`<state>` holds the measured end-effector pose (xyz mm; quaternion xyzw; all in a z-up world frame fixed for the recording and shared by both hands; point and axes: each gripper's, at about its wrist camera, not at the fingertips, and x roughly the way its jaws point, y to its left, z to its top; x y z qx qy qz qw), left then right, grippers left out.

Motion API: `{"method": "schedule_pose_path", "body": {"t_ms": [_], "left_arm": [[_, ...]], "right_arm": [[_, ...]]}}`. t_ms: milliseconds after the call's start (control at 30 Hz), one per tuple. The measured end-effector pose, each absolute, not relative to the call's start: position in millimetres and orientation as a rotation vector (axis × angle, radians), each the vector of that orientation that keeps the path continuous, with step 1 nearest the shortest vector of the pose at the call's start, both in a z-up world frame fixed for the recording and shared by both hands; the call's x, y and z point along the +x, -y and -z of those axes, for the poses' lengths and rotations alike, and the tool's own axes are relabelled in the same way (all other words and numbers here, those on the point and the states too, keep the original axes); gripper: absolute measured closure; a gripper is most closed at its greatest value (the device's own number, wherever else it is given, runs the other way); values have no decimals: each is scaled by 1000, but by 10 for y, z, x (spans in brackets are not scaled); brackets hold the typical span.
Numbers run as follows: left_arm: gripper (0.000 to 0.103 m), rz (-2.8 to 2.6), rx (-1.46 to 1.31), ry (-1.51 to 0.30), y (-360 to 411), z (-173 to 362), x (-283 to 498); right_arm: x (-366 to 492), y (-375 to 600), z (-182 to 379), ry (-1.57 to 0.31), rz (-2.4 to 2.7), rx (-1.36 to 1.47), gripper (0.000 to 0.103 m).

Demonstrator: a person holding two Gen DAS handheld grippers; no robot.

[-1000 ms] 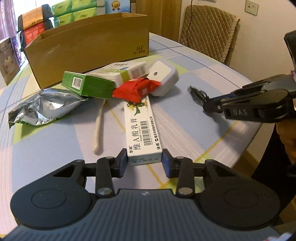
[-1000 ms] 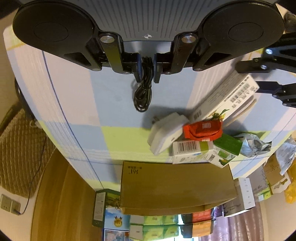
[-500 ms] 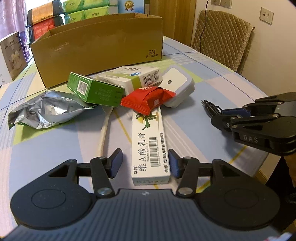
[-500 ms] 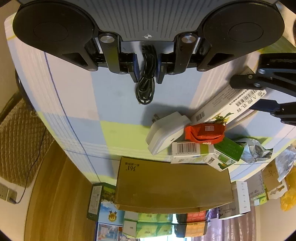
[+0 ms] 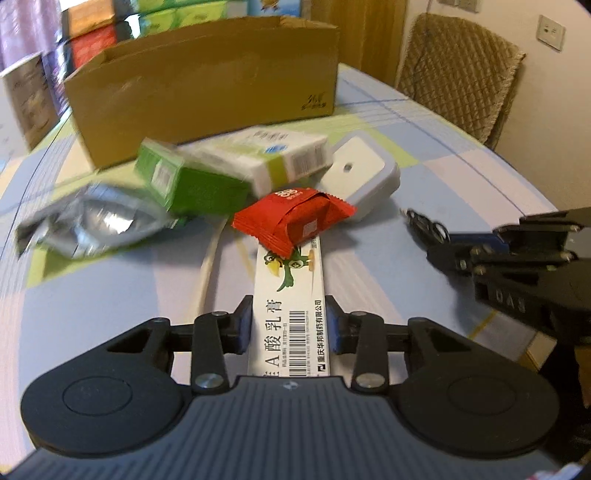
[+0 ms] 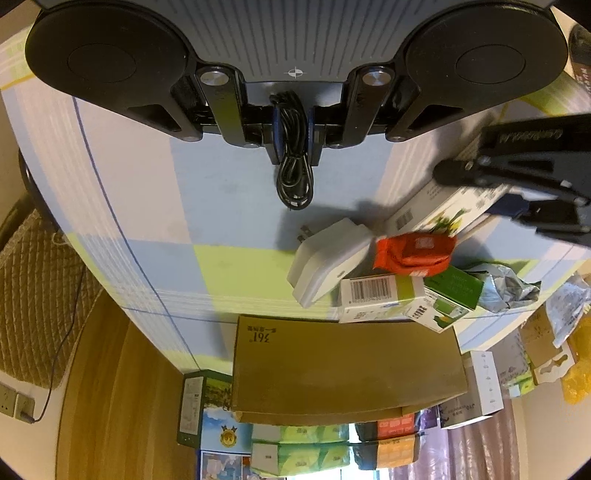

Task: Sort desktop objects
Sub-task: 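Lift the cream box in the left tool and the cable in the right tool over the cardboard box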

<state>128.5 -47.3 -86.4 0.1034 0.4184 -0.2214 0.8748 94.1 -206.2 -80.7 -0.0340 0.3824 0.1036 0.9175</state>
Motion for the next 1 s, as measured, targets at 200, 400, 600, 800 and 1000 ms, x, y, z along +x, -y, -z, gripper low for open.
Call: {"method": "schedule_pose_path", "body": {"t_ms": [200, 400, 600, 800, 1000], "left_arm": [[70, 481, 100, -900, 225, 735, 1155], [70, 479, 87, -938, 241, 792, 1197], [70, 539, 98, -907, 345, 757, 1128], [70, 538, 184, -875, 448, 812, 1092], [67, 537, 236, -839, 554, 875, 1122]], "right_arm": [[928, 1971, 755, -772, -242, -50, 93], [920, 1937, 744, -763, -239, -62, 93], [917, 1978, 740, -766, -228, -53, 93], [923, 1986, 742, -766, -226, -44, 93], [917, 1989, 744, -768, -226, -44, 93]]}}
